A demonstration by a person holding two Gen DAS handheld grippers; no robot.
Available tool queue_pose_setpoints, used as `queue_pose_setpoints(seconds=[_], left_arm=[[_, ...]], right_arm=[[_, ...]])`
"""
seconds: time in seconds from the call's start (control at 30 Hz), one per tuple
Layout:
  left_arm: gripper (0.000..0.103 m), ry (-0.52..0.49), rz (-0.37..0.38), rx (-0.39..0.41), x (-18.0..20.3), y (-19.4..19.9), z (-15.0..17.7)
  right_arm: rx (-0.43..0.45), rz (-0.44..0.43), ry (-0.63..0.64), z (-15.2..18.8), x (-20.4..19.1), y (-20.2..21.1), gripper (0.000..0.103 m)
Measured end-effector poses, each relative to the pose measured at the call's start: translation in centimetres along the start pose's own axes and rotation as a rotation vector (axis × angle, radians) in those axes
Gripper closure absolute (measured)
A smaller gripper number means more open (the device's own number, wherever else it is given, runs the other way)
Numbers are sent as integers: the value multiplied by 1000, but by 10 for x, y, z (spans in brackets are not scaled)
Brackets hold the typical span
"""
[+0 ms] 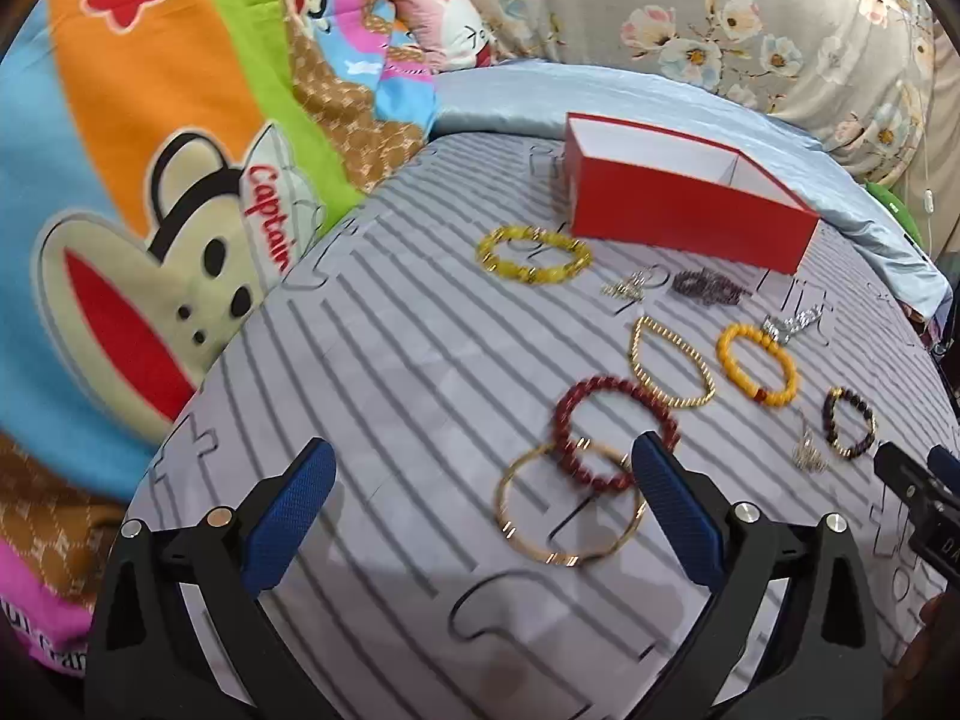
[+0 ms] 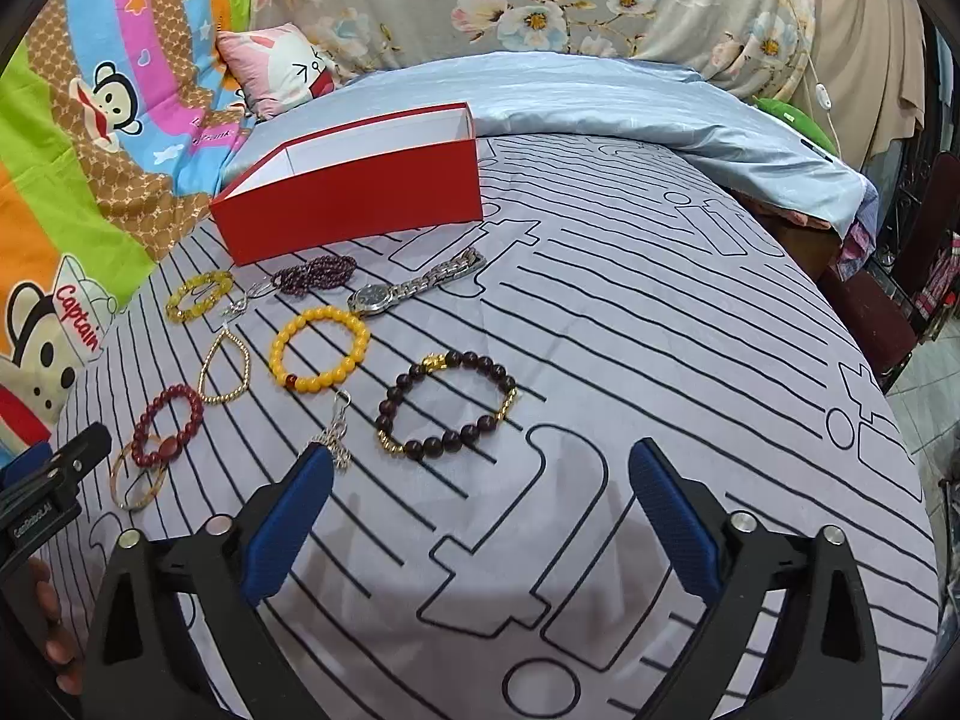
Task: Organize jewelry
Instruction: 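Move left tool to the dark red bead bracelet while right tool approaches the dark brown bead bracelet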
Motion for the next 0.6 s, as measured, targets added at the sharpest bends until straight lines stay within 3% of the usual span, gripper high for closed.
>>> queue_pose_setpoints(seconds=[0.17, 0.23, 0.37, 0.47, 0.53, 0.6], left_arm=[[9, -8, 16, -25, 11, -16, -11], [19, -21, 24, -46, 15, -24, -12], [20, -25, 65, -71, 22, -28, -11], [20, -56, 53, -79, 29, -33, -7], [35, -55, 63, -104, 29, -39, -5], [43, -51, 67, -127, 28, -44, -4]], right_arm=[[0, 5, -5, -4, 2, -3, 8], [-3, 9, 0, -5, 3, -4, 8], [-13, 7, -10, -6, 6, -8, 8], [-20, 11, -11, -6, 8, -12, 8], [-21, 11, -13, -7, 8, -13, 8], [-20, 10, -12, -8, 9, -13, 8]])
Point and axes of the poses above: each gripper's, at about its wrist camera, not at the fingertips, and y roughly against the way its jaws point, x to its right, z to its underside, the point moved 1 cm from there along -y, roughly the way its jaws point, and after that the axes turned 6 degrees about y, right-handed, at the moved point
